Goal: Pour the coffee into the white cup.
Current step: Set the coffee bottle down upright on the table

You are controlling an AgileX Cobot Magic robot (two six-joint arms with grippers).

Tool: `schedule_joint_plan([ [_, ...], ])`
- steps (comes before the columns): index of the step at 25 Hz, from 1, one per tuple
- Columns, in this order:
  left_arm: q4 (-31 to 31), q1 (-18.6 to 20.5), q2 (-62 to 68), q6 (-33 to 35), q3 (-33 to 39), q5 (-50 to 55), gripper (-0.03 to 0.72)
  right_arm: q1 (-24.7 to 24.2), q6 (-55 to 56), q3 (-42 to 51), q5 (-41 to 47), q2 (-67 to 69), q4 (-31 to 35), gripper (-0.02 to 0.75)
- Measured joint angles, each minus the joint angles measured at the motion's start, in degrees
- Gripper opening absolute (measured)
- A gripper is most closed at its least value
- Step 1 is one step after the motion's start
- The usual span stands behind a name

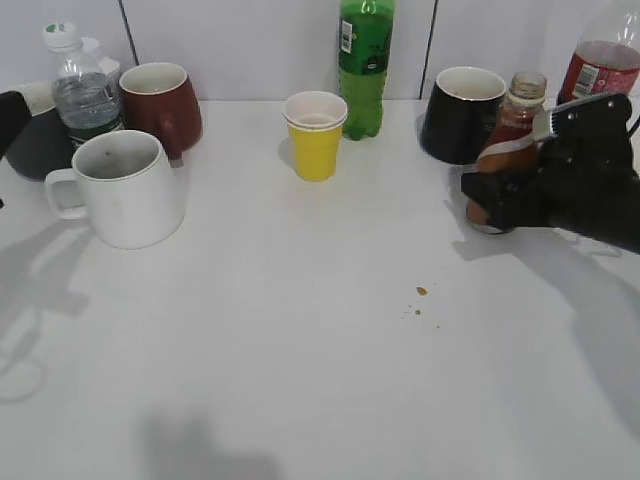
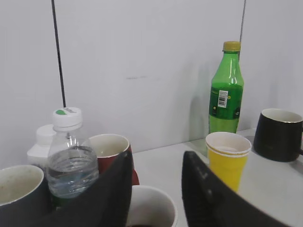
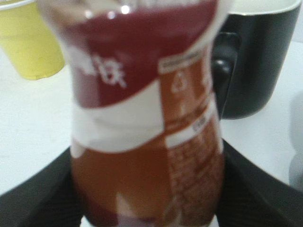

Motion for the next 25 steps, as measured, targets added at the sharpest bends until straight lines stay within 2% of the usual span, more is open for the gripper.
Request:
schedule_joint_plan([
  [9,0.7,0.0,0.0,-0.1,-0.4,0.4,0.278,0.0,-1.1,0.0,-3.4,1.9,0.1,0.535],
  [13,0.7,0.0,0.0,-0.1,-0.4,1.2,0.278,0.0,-0.7,0.0,-3.0,1.9,-1.8,0.640],
  [20,0.8,0.0,0.0,-0.1,-1.2,7.2,0.278,0.0,3.3,0.6,4.4,-0.7,-2.5,0.655],
  [25,0.9,0.0,0.0,-2.7,-4.2,17.2,0.278,0.0,3.5,3.3,9.8,-6.2,-2.6,0.657],
])
